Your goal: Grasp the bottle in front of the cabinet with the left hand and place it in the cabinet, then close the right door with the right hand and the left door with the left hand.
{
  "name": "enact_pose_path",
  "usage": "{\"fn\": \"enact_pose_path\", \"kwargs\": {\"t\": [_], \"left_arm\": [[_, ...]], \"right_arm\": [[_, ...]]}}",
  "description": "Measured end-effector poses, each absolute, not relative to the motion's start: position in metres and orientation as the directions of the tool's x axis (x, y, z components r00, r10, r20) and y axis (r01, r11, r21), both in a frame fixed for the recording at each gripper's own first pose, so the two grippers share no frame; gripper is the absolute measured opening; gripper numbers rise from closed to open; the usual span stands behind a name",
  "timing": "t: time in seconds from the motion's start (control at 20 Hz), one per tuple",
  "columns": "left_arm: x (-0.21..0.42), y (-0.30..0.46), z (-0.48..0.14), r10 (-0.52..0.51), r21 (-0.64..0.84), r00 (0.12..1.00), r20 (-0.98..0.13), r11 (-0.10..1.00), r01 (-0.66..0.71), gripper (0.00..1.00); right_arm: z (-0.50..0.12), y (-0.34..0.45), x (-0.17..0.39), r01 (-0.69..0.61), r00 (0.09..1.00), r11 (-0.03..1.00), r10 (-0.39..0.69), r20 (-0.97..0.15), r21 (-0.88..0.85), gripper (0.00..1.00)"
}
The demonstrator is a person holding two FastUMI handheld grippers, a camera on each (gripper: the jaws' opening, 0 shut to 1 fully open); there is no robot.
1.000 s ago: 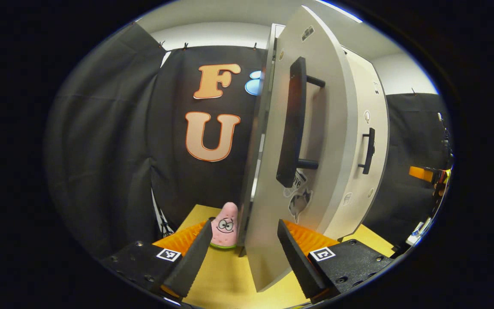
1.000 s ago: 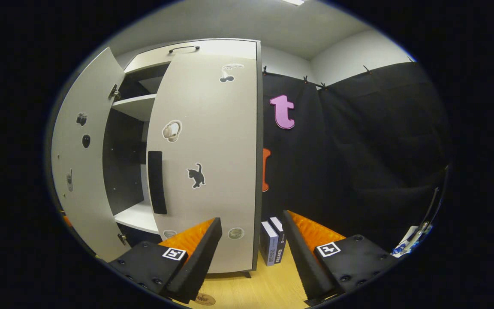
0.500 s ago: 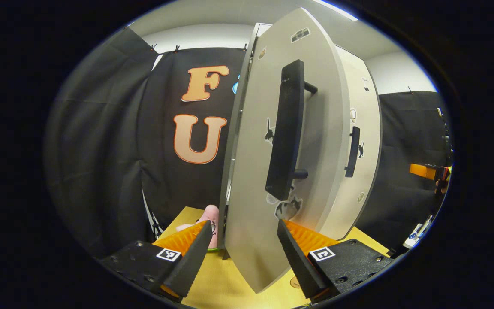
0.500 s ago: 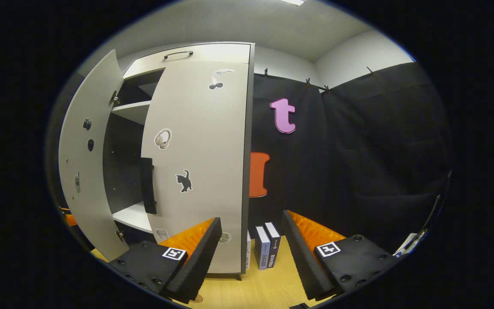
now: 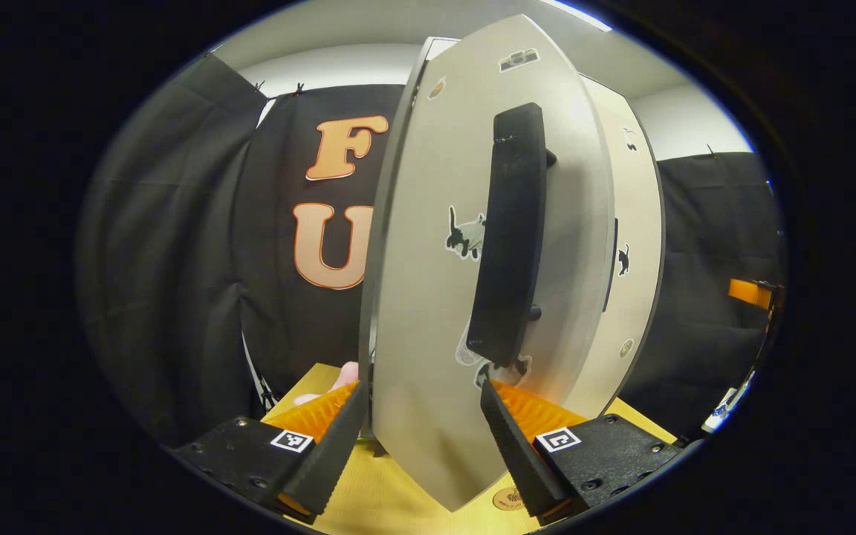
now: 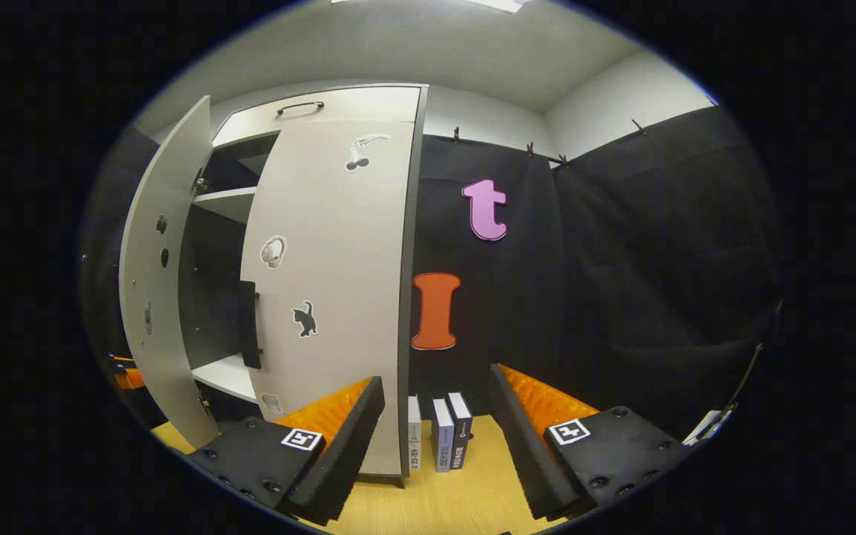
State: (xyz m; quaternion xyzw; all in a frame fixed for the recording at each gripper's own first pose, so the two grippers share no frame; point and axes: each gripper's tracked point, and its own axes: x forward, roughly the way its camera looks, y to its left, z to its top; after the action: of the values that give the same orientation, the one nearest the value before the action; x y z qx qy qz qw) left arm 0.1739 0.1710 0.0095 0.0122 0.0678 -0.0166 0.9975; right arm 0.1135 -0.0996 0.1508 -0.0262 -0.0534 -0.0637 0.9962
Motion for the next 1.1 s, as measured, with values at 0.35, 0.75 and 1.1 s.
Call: {"fn": "enact_pose_path", "kwargs": {"t": [0.35,0.75,1.1], "left_arm": [[0.226,0.135,0.005,-0.092,-0.023,0.987,-0.13,0.996,0.09,0.91],[0.257,0.127,-0.005,-0.094,-0.026,0.987,-0.131,0.996,0.091,0.94],[0.267,0.122,-0.009,-0.071,-0.018,0.988,-0.141,0.997,0.069,0.94]], "right_arm": [[0.155,-0.136,0.1,0.178,0.976,0.983,-0.17,0.134,-0.048,0.94],[0.146,-0.159,0.094,0.19,0.976,0.981,-0.185,0.119,-0.033,0.94],[0.142,-0.17,0.098,0.176,0.979,0.984,-0.171,0.11,-0.035,0.94]]}}
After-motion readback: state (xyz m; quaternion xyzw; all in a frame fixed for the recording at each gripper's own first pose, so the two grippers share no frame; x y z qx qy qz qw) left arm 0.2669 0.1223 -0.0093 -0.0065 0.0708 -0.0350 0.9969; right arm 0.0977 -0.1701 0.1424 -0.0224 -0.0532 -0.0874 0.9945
